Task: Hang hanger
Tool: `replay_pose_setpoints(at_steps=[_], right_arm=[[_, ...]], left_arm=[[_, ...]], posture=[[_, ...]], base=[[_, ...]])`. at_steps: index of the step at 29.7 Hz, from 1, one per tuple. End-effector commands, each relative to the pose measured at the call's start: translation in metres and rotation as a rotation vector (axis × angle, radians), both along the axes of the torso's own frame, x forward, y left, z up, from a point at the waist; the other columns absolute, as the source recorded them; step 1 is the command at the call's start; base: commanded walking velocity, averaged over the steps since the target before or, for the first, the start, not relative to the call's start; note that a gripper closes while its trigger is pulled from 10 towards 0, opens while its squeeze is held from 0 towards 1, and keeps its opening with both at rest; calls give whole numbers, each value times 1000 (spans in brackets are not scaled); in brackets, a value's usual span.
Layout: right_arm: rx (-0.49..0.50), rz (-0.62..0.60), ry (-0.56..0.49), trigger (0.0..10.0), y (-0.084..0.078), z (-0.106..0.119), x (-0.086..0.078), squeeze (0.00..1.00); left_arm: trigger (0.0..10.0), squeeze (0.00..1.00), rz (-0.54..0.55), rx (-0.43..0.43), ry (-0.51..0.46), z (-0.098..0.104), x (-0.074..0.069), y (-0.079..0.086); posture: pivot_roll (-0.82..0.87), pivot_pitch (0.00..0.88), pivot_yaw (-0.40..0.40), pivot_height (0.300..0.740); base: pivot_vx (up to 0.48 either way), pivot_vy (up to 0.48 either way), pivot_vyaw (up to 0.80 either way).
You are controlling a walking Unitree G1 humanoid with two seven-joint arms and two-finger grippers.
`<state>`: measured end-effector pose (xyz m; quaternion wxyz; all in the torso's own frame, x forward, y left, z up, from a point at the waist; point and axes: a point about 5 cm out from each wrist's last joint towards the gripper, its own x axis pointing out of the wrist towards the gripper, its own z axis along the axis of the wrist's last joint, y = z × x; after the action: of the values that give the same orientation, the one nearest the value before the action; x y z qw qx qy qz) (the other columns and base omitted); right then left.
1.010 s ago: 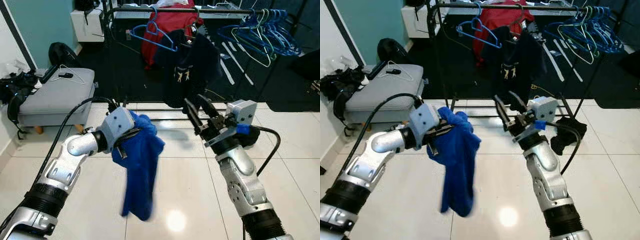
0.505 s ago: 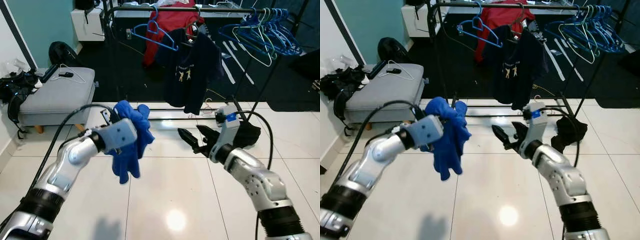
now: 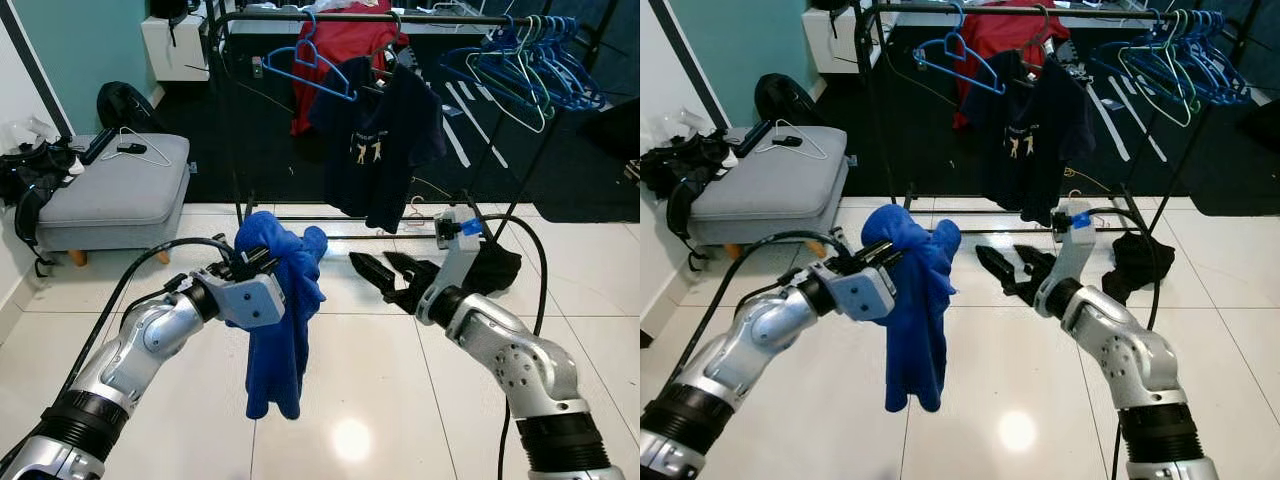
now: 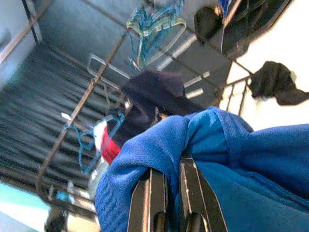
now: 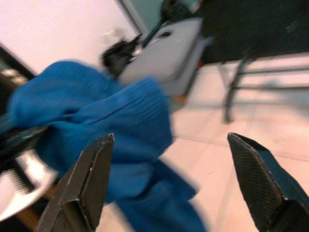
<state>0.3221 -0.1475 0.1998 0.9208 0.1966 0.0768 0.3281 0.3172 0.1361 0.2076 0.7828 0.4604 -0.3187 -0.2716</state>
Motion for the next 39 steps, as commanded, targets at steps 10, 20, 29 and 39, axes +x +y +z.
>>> replay_pose_setpoints(at_steps=[10, 20, 29, 39], right_arm=[[86, 21, 67, 10000, 9, 1, 5, 0], [151, 43, 37, 10000, 31, 17, 17, 0], [243, -14, 133, 10000, 27, 13, 20, 0], [255, -64, 214, 10000, 30, 3, 15, 0]], left_arm=[[0, 0, -111, 74, -120, 0, -16, -14], [0, 0, -173, 81, -146, -2, -22, -27], [0, 0, -145, 98, -169, -3, -19, -25], [0, 0, -69, 107, -205, 1, -10, -21]], posture=[[-12, 158, 37, 740], [-7, 167, 32, 740], [-12, 175, 27, 740], [-19, 177, 28, 740]], base=[[0, 0, 0], [0, 0, 0], [0, 0, 0], [0, 0, 0]])
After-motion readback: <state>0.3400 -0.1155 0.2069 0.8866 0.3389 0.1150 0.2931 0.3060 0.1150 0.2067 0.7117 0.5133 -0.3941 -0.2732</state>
